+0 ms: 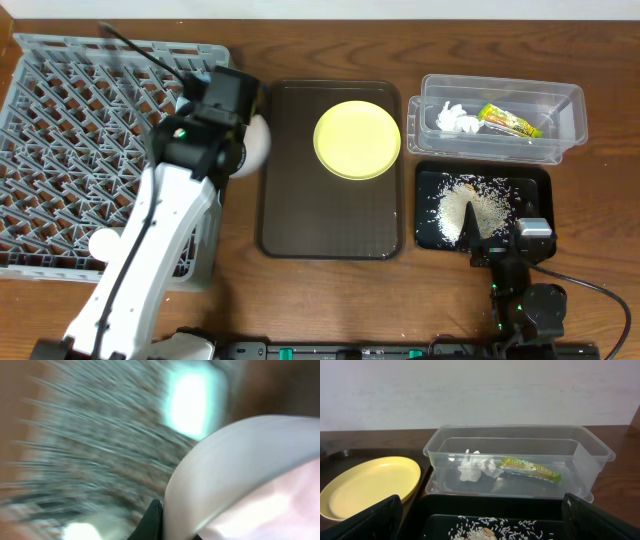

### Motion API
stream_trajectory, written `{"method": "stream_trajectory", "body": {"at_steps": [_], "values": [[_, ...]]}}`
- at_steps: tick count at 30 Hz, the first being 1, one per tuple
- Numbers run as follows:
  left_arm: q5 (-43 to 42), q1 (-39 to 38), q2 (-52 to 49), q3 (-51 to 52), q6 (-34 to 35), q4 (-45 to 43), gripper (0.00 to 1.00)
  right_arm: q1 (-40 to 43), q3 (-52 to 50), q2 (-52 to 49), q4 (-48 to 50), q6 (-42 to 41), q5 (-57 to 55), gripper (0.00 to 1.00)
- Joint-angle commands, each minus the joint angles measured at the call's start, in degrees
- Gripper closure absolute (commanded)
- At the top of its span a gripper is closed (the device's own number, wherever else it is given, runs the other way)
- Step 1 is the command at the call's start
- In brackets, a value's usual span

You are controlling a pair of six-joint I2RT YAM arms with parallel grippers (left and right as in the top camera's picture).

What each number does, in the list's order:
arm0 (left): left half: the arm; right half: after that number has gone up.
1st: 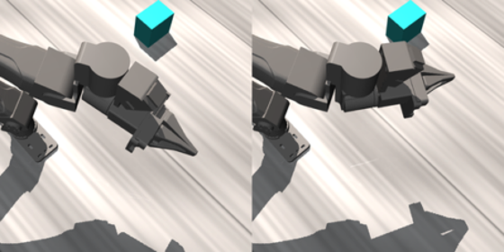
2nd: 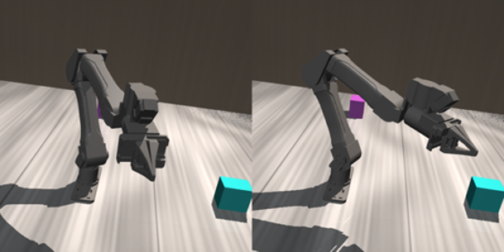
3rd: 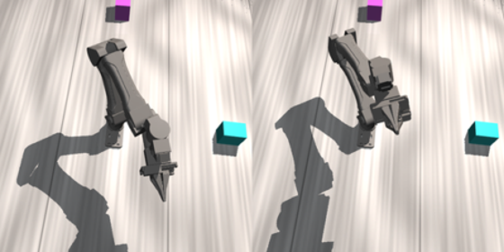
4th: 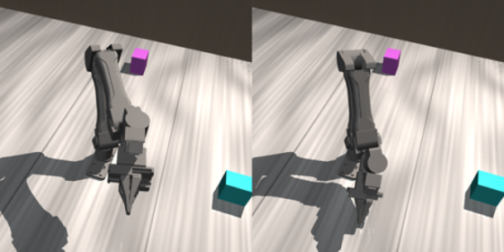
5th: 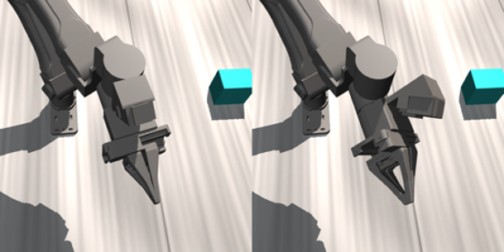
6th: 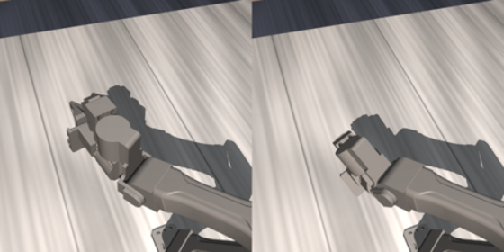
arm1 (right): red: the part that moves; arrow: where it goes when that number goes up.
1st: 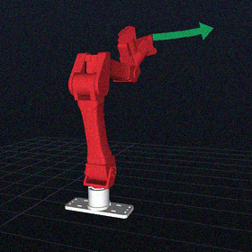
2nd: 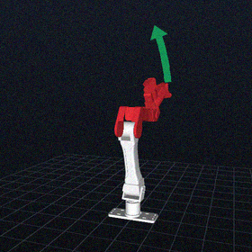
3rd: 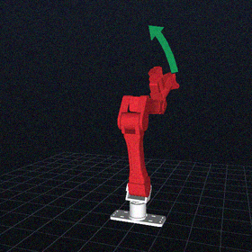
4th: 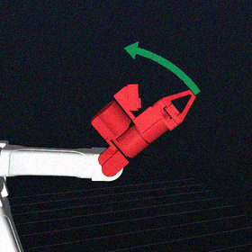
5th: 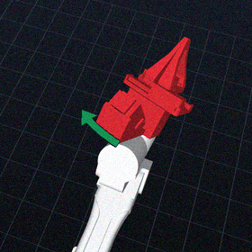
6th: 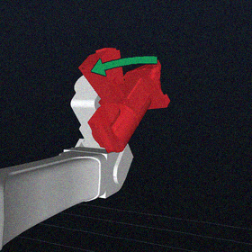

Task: Sort waste into correct bins and load items into the dishwasher
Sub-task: 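Carry the white bowl into the rack and release it upright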

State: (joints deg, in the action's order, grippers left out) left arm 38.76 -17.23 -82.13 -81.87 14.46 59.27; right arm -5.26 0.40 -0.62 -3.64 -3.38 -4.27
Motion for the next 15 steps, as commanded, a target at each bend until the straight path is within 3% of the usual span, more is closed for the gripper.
{"method": "stream_trajectory", "body": {"at_steps": [1,3,15], "values": [[29.40,1.36,-1.11,0.09,-2.95,-0.90,0.94,0.28,-0.09,0.24,-0.20,0.24,0.24,0.01],[32.17,3.13,-2.01,0.26,-4.87,-2.69,0.94,0.28,-0.09,0.24,-0.20,0.24,0.24,0.01],[30.88,12.90,-12.85,6.64,-2.78,-5.46,0.94,0.28,-0.09,0.24,-0.20,0.24,0.24,0.01]]}}
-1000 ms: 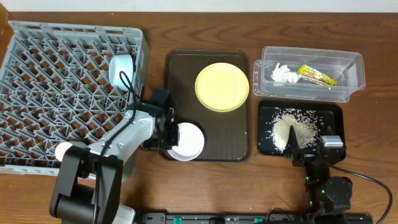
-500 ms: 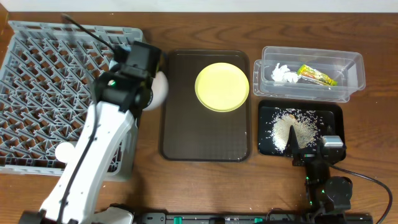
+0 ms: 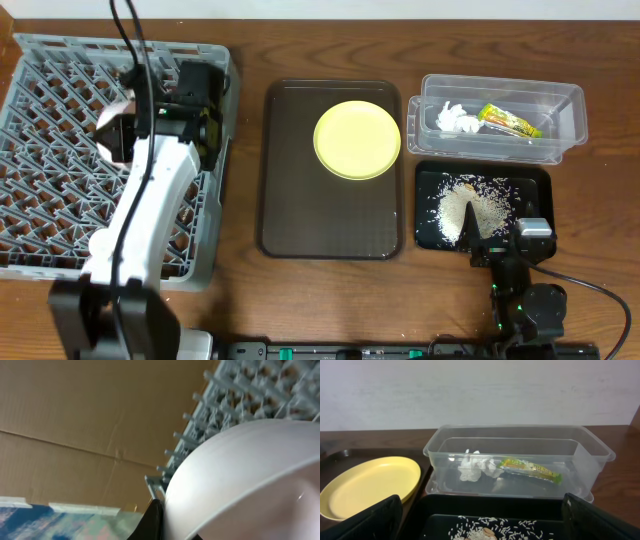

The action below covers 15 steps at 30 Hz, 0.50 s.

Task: Sort waste into correct bins and load items into the dishwasher
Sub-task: 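Carry the white bowl into the rack and release it upright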

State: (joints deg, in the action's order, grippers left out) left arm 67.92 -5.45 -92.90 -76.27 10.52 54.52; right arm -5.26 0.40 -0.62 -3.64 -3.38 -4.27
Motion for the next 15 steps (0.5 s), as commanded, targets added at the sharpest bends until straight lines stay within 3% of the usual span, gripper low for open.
{"method": "stream_trajectory", "body": {"at_steps": [1,15], "values": [[1.57,1.40,-3.28,1.29,1.18,-1.20,0.94,0.28,-0.09,0.24,-0.20,0.24,0.24,0.01],[-4.07,-0.15,-12.63,1.44,1.16,-0.61,0.92,0.28,-0.09,0.24,-0.20,0.24,0.24,0.01]]}}
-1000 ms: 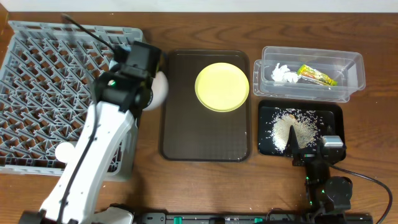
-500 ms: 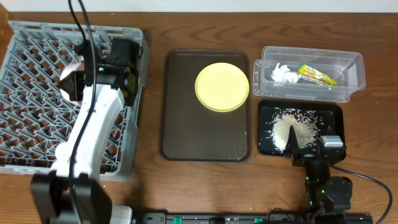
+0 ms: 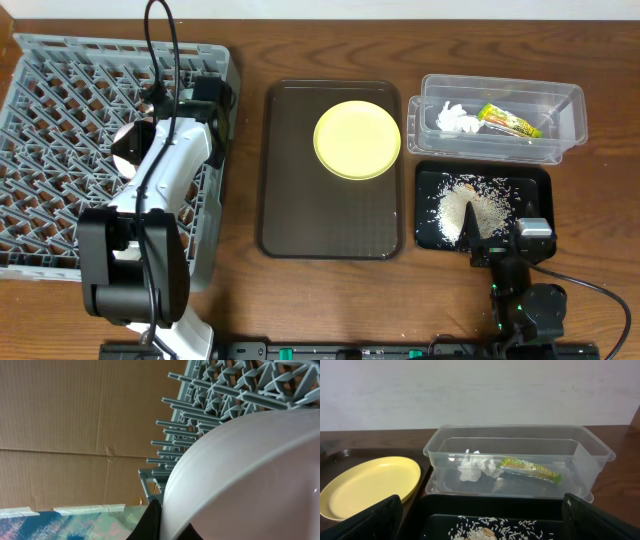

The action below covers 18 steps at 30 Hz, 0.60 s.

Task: Sort waste into correct bins and load items into the dishwasher
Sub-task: 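Carry the white bowl into the rack and release it upright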

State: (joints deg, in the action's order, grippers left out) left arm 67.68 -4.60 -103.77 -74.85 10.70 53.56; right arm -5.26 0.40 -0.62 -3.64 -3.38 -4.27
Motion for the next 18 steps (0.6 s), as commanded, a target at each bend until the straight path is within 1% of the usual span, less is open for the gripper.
{"method": "stream_trajectory", "body": {"at_steps": [1,3,5,9,10,12,15,18], "values": [[-4.35,-1.46,-1.77,0.02,0.98,0.52,0.89,0.28,-0.09,0.24,-0.20,0.24,0.24,0.01],[-5.81,-2.29,-1.77,0.02,1.01,1.25,0.87,0.28,-0.09,0.24,-0.20,0.24,0.24,0.01],[-7.37,-3.19,-1.77,0.02,1.05,2.36,0.88,0.28,-0.09,0.24,-0.20,0.24,0.24,0.01],[-8.20,-3.74,-1.77,0.02,4.66,4.63,0.87,0.28,-0.09,0.24,-0.20,0.24,0.24,0.01],[-8.41,-3.74,-1.77,0.02,5.27,5.38,0.83,0.28,-0.09,0.24,-0.20,0.24,0.24,0.01],[-8.63,-3.74,-1.77,0.00,7.48,7.04,0.70,0.28,-0.09,0.24,-0.20,0.24,0.24,0.01],[-10.10,-3.96,-1.38,-0.02,11.19,10.54,0.59,0.28,-0.09,0.24,-0.20,0.24,0.24,0.01],[-14.64,-5.05,-0.04,-0.74,11.58,12.94,0.50,0.28,-0.09,0.24,-0.20,0.24,0.24,0.01]]}}
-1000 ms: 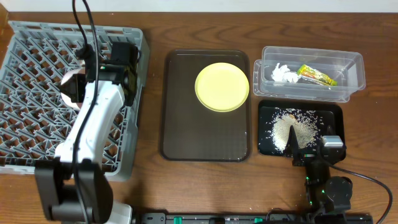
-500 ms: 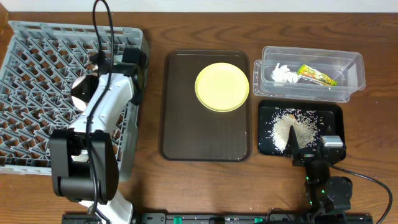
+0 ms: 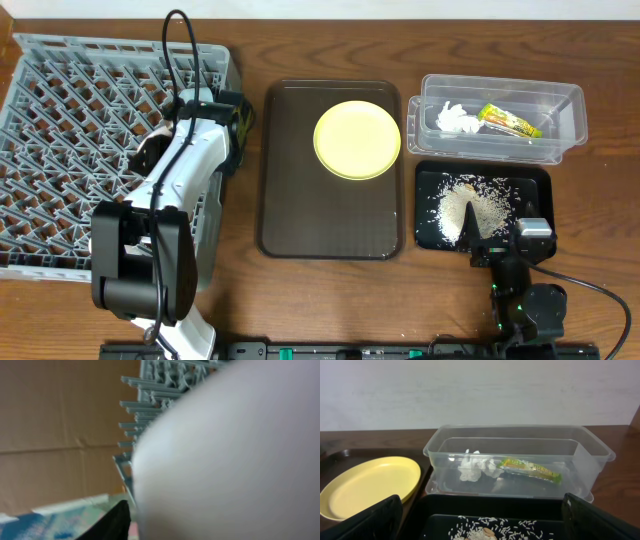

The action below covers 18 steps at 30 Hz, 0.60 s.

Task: Sort waste into correct bins and load items into the dishwasher
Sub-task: 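Carry the white bowl into the rack and release it upright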

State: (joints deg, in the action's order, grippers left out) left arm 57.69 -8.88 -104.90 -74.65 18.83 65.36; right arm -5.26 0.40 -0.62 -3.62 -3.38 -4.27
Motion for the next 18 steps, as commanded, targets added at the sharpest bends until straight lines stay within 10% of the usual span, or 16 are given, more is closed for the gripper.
{"method": "stream_trajectory", "body": {"at_steps": [1,18], "values": [[-5.51,-1.20,1.62,-1.40,4.35,1.92,0.47,0.28,-0.09,0.24,-0.22,0.24,0.24,0.01],[-61.11,-9.40,15.26,-5.46,0.70,-3.96,0.39,0.28,-0.09,0.24,-0.22,0.24,0.24,0.01]]}}
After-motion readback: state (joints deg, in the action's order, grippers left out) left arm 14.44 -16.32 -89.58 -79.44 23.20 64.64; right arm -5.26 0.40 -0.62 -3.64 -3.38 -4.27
